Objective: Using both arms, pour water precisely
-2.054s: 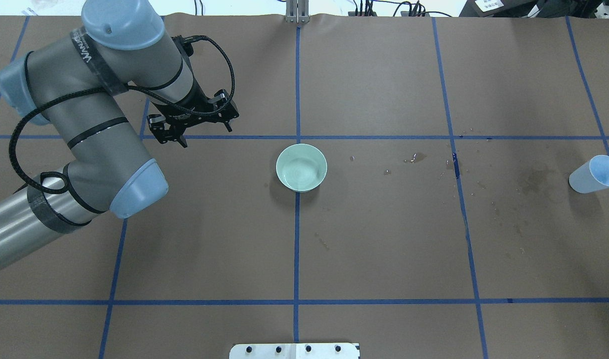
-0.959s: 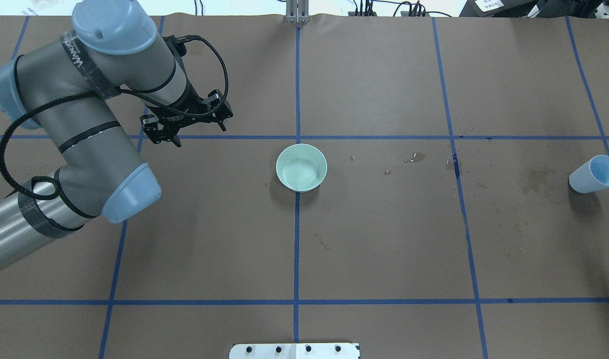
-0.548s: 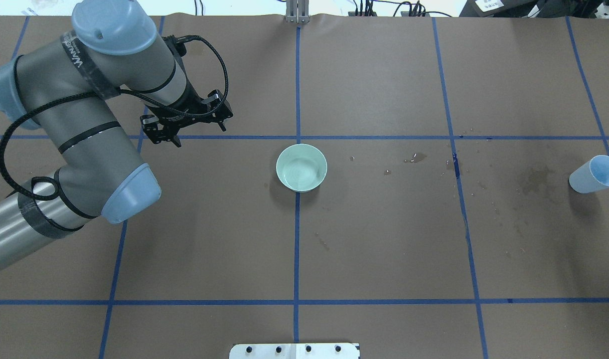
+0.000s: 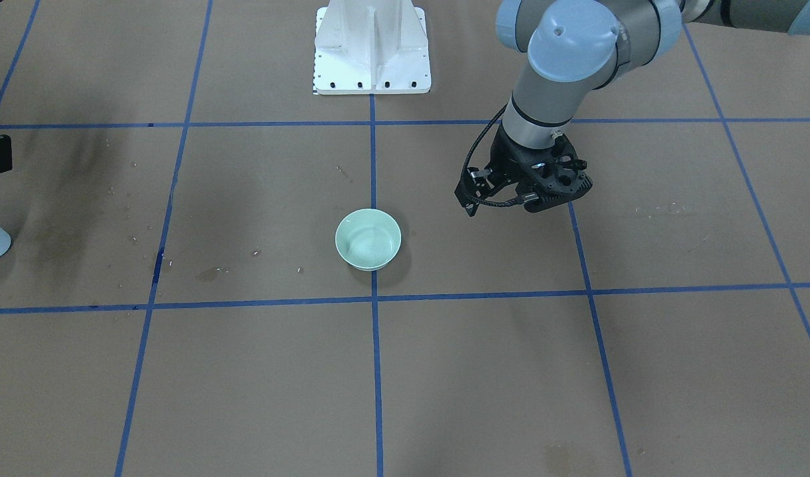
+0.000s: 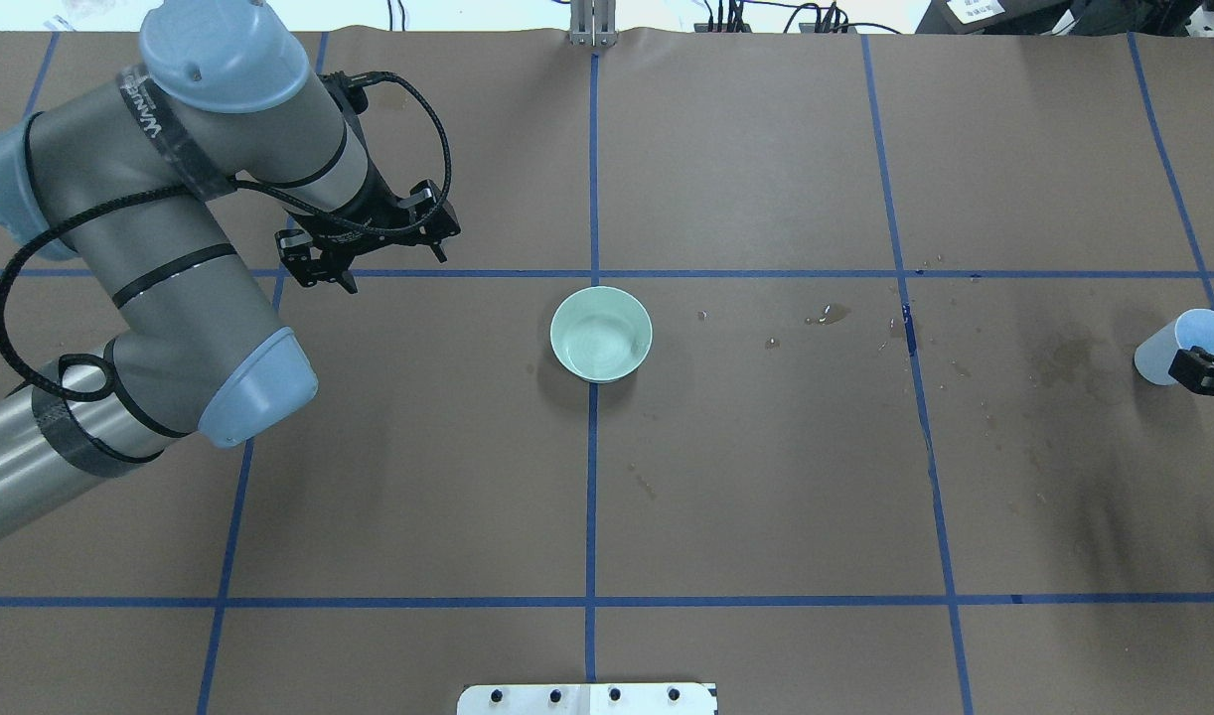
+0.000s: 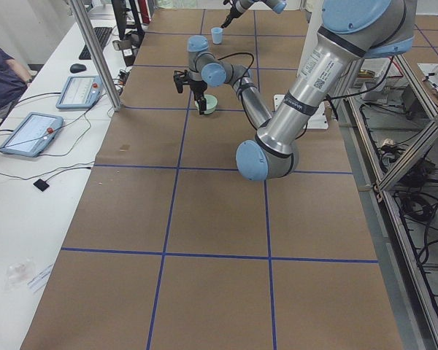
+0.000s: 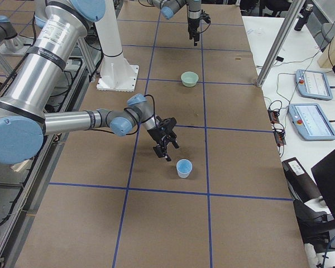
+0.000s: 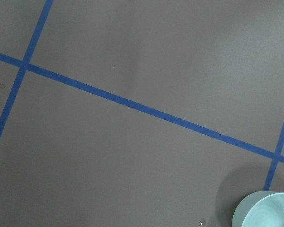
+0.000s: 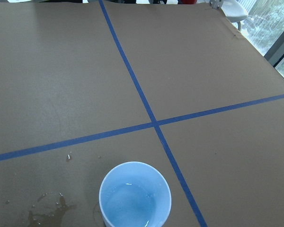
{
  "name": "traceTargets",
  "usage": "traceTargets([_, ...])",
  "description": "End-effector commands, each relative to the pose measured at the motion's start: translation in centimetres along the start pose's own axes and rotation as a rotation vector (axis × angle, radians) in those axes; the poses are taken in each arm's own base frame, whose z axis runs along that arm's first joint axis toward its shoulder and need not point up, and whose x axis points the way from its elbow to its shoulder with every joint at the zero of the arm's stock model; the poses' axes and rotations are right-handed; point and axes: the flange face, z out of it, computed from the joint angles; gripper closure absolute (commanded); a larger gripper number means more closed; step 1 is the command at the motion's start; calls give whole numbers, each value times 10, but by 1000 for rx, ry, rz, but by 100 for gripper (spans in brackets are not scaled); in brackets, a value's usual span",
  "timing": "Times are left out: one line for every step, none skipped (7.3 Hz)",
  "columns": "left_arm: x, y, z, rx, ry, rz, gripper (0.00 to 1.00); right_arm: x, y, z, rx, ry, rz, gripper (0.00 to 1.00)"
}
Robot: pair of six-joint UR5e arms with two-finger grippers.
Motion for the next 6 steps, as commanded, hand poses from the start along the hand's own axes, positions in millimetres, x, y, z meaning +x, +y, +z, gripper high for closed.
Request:
traceTargets([-21, -3, 4, 38, -20, 5, 0, -5, 26, 15, 85, 21, -13, 1])
traceTargets([-59, 2, 7, 35, -46, 156, 0, 0, 33, 24, 109, 38, -20, 1])
traceTargets([-110, 1, 3, 35, -79, 263, 0, -1, 40, 28, 143, 34, -18, 1])
traceTargets([-159, -19, -2, 44, -123, 339, 0, -1, 44, 29, 157, 33, -21, 1])
traceTargets([-195, -31, 0, 38, -164, 403, 0, -7, 56, 40, 199, 26, -11, 1])
traceTargets([-207, -37, 0, 37, -178, 414, 0, -15, 62, 48, 218, 23, -16, 1])
